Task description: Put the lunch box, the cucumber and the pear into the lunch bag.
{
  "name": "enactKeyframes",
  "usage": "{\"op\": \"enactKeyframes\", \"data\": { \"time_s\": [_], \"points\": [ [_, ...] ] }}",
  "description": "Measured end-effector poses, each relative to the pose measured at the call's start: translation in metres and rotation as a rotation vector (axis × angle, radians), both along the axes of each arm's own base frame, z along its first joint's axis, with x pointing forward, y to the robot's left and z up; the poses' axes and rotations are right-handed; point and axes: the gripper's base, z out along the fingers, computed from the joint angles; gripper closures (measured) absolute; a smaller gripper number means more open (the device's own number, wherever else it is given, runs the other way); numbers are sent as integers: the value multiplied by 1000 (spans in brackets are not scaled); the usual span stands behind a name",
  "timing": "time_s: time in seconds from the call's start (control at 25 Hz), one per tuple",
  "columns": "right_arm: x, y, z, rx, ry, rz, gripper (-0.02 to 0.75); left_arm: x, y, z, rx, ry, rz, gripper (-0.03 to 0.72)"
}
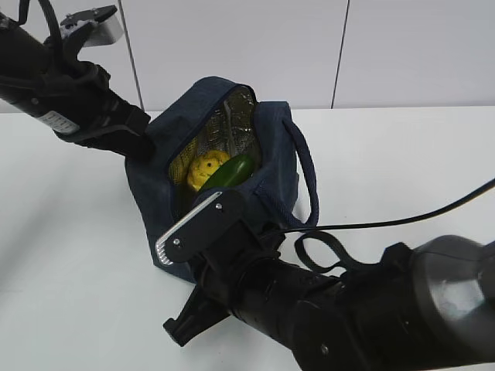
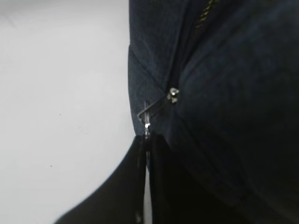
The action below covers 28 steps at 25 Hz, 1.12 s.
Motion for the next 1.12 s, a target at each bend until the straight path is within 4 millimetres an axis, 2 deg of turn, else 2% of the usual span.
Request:
{"op": "enactKeyframes", "data": {
  "time_s": [0.6,1.12],
  "points": [
    [-13,-9,41,-44,34,68,738,3,0,-3,0,-6,8,670],
    [-11,-7,58,-32,0,80,738,2,-1,-3,-2,-2,7,670]
  ]
}}
